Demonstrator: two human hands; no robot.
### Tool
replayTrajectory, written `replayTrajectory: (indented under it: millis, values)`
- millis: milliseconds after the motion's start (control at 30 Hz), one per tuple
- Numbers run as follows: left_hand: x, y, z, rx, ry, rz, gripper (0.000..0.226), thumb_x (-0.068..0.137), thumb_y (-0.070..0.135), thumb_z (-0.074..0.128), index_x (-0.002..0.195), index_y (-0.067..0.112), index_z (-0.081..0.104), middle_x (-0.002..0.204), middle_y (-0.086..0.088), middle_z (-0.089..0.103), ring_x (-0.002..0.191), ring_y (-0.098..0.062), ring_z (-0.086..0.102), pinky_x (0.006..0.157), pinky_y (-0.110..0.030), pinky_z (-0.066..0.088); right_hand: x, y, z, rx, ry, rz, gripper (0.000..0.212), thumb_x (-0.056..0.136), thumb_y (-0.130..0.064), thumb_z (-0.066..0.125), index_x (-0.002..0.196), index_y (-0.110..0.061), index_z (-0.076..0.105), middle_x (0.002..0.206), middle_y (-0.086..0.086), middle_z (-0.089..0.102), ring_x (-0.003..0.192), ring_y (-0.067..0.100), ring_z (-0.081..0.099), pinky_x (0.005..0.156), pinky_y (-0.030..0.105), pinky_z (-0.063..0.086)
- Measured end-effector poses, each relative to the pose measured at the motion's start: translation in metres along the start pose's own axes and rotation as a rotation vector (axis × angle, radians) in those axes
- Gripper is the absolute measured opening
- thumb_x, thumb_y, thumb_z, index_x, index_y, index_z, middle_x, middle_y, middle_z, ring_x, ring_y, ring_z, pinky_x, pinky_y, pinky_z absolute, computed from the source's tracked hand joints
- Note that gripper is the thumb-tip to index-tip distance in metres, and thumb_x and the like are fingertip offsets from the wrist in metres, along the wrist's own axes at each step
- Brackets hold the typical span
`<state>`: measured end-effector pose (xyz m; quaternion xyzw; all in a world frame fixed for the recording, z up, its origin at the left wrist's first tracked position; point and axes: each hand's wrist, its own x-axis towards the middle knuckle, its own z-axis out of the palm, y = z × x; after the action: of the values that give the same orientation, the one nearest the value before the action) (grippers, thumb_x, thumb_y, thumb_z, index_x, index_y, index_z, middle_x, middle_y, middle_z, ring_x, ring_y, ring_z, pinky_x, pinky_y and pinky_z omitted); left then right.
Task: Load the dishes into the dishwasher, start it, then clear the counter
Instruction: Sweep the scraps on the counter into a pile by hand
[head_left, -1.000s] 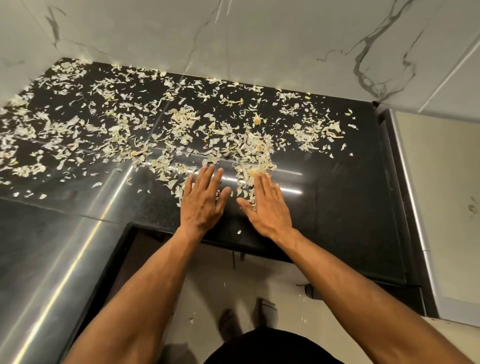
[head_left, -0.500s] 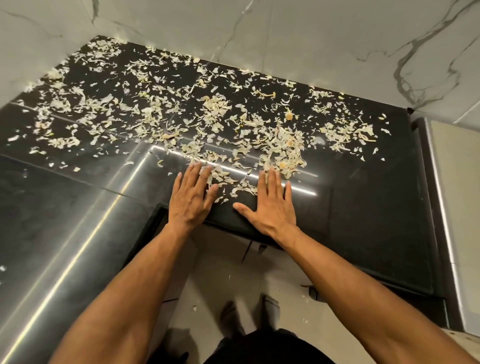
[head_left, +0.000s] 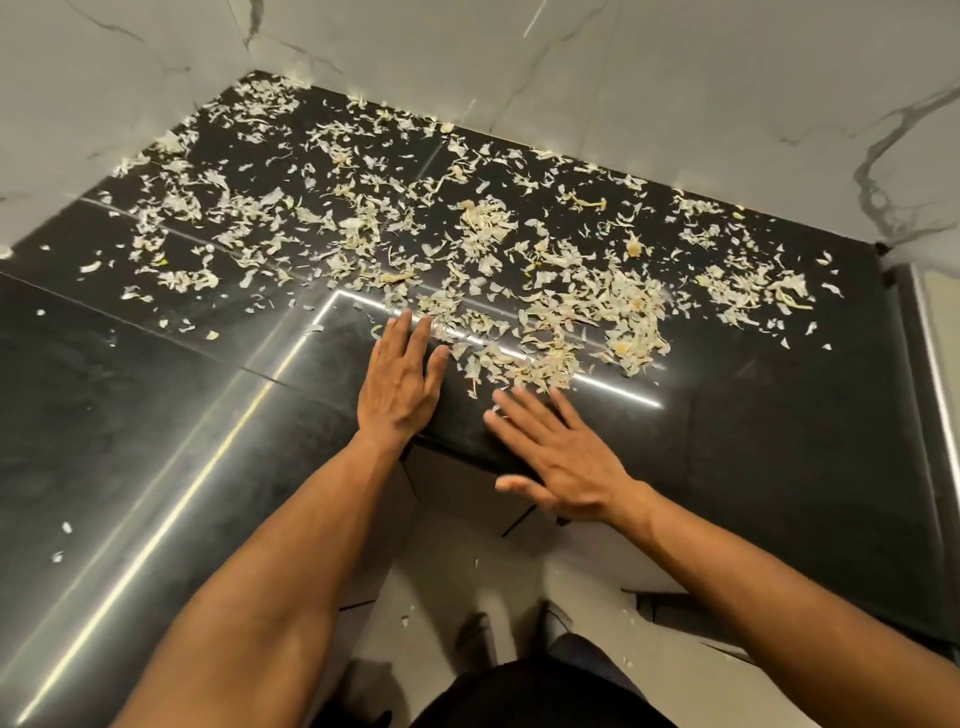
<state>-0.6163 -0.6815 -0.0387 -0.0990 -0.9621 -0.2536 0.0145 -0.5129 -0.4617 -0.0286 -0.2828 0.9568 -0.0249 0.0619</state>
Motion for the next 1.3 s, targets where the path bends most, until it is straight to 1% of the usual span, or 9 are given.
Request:
replayTrajectory:
  millis: [67,133,267,533,633,767,867,1200,1300]
  values:
    - [0.004,-0.001,0.000,-0.003,0.010,-0.012,0.057,0.103,0.046,0.026,0.153,0.019,0.024,0.162,-0.005,0.014,0.150,-0.019,0.007,0.122,-0.037,0.005,0.008,-0.002,0.000,-0.033,-0.059,-0.091,0.080,0.095,-0.069,0.006,0.155,-0.018,0.015,0.162,0.001,0.007,0.150,0.022,0.001,0.118,0.049,-0.003]
    - [0.004,-0.001,0.002,0.002,0.038,-0.004,0.055,0.103,0.044,0.028,0.153,0.019,0.025,0.162,-0.005,0.016,0.150,-0.019,0.009,0.122,-0.037,0.007,0.026,0.001,-0.005,-0.016,-0.095,-0.089,0.083,0.091,-0.072,0.000,0.155,-0.018,0.007,0.161,-0.001,-0.003,0.150,0.019,-0.008,0.118,0.048,-0.010]
    - [0.003,-0.002,0.004,-0.006,0.093,-0.003,0.052,0.104,0.039,0.031,0.151,0.019,0.030,0.160,-0.004,0.021,0.149,-0.018,0.014,0.121,-0.034,0.009,0.065,0.023,-0.014,-0.035,-0.121,-0.011,0.081,0.092,-0.071,0.005,0.154,-0.021,-0.009,0.158,-0.003,-0.020,0.147,0.014,-0.021,0.118,0.047,-0.016]
    - [0.000,0.004,-0.002,-0.020,0.110,-0.051,0.053,0.104,0.043,0.029,0.151,0.019,0.031,0.160,-0.002,0.021,0.148,-0.017,0.013,0.122,-0.034,0.011,0.110,0.077,-0.024,-0.009,-0.096,0.165,0.081,0.086,-0.075,-0.007,0.150,-0.027,-0.019,0.158,-0.001,-0.027,0.146,0.016,-0.024,0.115,0.049,-0.022]
    - [0.000,0.005,-0.003,-0.088,0.124,-0.087,0.061,0.099,0.051,0.025,0.150,0.018,0.032,0.160,-0.003,0.023,0.148,-0.017,0.014,0.122,-0.035,0.013,0.104,0.067,-0.024,0.005,-0.084,-0.012,0.073,0.094,-0.068,0.003,0.152,-0.027,-0.015,0.158,-0.002,-0.025,0.147,0.018,-0.022,0.115,0.049,-0.022]
    - [0.003,-0.009,-0.009,-0.092,0.182,-0.197,0.065,0.097,0.053,0.023,0.150,0.018,0.034,0.159,-0.004,0.025,0.148,-0.018,0.016,0.122,-0.037,0.013,0.105,0.041,-0.013,-0.042,-0.065,-0.368,0.071,0.098,-0.064,0.012,0.156,-0.023,0.003,0.162,-0.002,-0.005,0.149,0.019,-0.012,0.117,0.050,-0.012]
    - [0.001,-0.025,-0.014,0.003,0.181,-0.210,0.065,0.097,0.054,0.022,0.150,0.018,0.034,0.159,-0.004,0.026,0.148,-0.019,0.017,0.121,-0.040,0.014,0.120,0.034,-0.011,-0.071,-0.093,-0.439,0.077,0.095,-0.069,0.010,0.156,-0.022,0.004,0.161,-0.002,-0.006,0.149,0.018,-0.012,0.118,0.050,-0.013]
    - [0.002,-0.062,-0.038,0.087,0.115,-0.221,0.072,0.093,0.060,0.012,0.152,0.022,0.027,0.161,-0.002,0.018,0.149,-0.017,0.009,0.118,-0.030,-0.002,0.187,0.094,-0.036,-0.046,-0.113,0.011,0.085,0.081,-0.079,-0.014,0.149,-0.028,-0.019,0.159,-0.001,-0.022,0.146,0.017,-0.022,0.114,0.049,-0.023]
    - [0.003,-0.077,-0.047,0.097,0.129,-0.222,0.072,0.093,0.059,0.014,0.151,0.020,0.030,0.160,-0.003,0.022,0.149,-0.018,0.013,0.117,-0.029,-0.001,0.187,0.072,-0.045,-0.060,-0.118,-0.092,0.084,0.083,-0.077,-0.011,0.151,-0.027,-0.018,0.159,0.000,-0.024,0.146,0.018,-0.024,0.114,0.049,-0.023]
